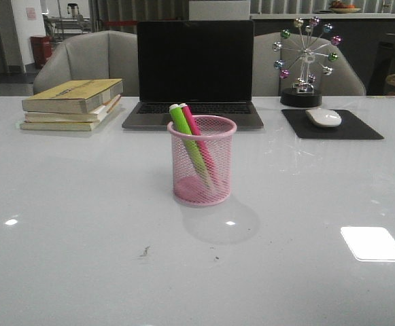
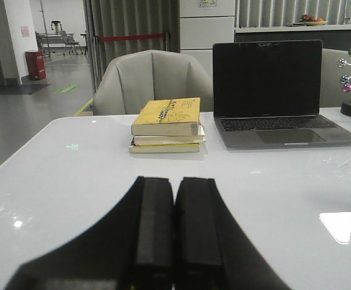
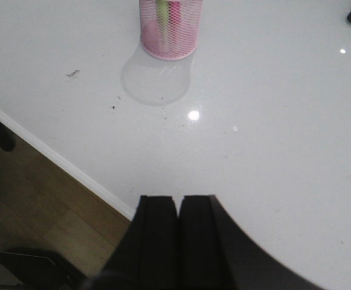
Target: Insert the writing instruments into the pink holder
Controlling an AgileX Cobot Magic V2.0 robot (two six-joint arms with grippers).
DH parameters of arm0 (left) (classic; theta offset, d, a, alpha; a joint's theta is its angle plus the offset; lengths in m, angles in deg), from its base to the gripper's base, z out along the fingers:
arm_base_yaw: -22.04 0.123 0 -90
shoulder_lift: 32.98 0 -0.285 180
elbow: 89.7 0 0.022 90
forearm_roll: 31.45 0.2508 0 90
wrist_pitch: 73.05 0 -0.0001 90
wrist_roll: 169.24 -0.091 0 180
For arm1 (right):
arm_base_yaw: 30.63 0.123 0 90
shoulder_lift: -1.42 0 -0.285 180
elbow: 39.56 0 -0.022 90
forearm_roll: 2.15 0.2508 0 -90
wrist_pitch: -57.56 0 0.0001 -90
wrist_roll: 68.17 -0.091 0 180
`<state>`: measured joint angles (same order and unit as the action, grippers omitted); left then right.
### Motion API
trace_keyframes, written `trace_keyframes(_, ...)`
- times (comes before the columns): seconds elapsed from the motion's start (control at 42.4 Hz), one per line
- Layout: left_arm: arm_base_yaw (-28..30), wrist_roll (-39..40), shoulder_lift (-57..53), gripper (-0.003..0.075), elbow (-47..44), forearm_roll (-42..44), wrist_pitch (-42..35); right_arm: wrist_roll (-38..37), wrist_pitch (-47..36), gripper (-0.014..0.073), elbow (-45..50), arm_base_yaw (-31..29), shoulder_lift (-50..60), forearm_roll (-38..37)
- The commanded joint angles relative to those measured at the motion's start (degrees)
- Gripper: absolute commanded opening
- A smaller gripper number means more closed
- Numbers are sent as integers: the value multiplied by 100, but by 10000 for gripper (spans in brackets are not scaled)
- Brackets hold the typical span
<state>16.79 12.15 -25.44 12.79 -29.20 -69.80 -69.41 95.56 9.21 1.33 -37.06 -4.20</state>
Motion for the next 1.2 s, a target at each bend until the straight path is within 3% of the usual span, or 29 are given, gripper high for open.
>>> trace_keyframes(0.0,-62,49,-120,91,-22,-22,-485,18,-401,24,-161,-8,-5,-65)
trace_keyframes(0.755,-70,49,-120,91,-22,-22,-485,18,-425,24,-116,-67,184,-65)
trace_keyframes(0.826,-70,49,-120,91,-22,-22,-485,18,-675,24,45,-394,471,-87)
trace_keyframes(1.062,-70,49,-120,91,-22,-22,-485,18,-2765,24,1424,-2177,1962,-87)
trace_keyframes(1.18,-70,49,-120,91,-22,-22,-485,12,-3466,24,2122,-2668,2547,-87)
